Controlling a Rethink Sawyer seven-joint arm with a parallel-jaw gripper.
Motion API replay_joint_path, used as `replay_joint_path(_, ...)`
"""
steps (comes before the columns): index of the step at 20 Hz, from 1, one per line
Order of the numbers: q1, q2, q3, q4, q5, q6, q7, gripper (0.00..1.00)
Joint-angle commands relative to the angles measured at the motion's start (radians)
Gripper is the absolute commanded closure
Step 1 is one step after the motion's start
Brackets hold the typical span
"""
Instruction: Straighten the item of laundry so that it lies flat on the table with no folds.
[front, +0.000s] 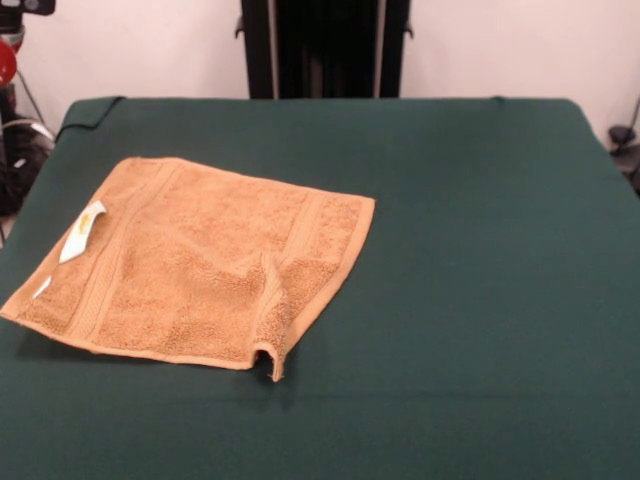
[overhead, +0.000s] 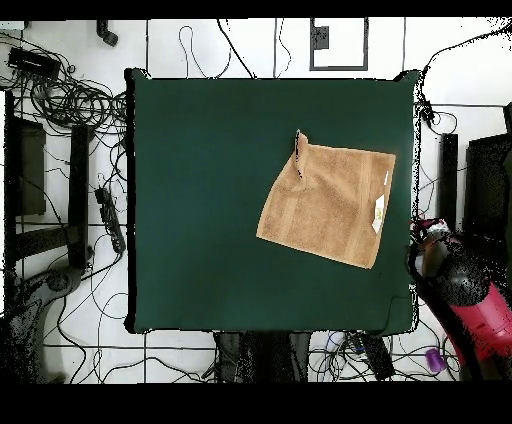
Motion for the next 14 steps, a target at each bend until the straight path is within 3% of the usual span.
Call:
replay_joint_path(1,-0.074,-0.025,0.090,-0.048,-0.120,0.407,-0.140,0.00)
replay_joint_path(10,-0.103,-0.062,0.147,0.013,-0.199,0.363,-0.081,0.00)
replay_joint_path(14,-0.061,-0.082,0.121,0.039,-0.227,0.351,-0.026,0.00)
